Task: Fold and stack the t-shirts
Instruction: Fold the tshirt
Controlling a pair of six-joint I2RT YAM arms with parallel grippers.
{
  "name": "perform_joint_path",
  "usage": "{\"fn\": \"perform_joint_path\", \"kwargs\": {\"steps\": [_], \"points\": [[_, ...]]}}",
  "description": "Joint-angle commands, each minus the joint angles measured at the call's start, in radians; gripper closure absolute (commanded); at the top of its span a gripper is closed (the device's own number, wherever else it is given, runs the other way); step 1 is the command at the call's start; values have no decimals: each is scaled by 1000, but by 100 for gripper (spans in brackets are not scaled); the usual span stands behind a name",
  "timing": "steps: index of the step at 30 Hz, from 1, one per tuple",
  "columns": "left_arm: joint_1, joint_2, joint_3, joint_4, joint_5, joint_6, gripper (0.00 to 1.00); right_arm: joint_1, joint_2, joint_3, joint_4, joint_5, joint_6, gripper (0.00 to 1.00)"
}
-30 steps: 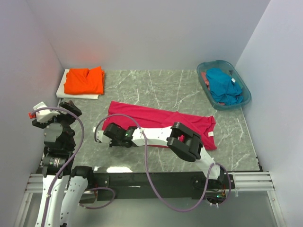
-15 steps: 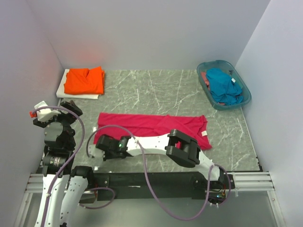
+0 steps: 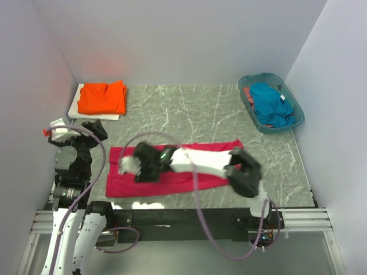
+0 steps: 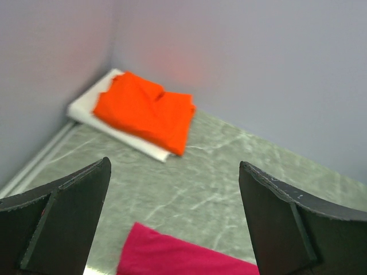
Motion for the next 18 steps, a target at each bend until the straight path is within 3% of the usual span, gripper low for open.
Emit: {"fn": "perform_joint_path", "kwargs": {"steps": [1,5,7,10,11,13,14,18], "points": [[-2,75,21,94,251,10,1,-164,-294,-99,-125,-164,-118,32],[-1,217,79,152,497,-39,0,-314,-508,-265,-192,-292,-195,31],[-1,355,131,189,706,-67,3,-406,-624,-354,-189,-344,-183,31],[-51,610,238,194,914,-52,10,-635,-756,-454,-156,-421,-111,31],[-139,753,342,101,914,-12,11,-770,-810,-492,-152,-444,-97,31],[-236,903,453,6,896,112,12,-894,-852,-524,-130,-537,-55,32],[-316,1048,563,-92,898,146,14,-1001,-872,-535,-127,-571,-43,32],[-438,1367,796,-263,908,289,19,-1211,-951,-558,-126,-698,0,32]]}}
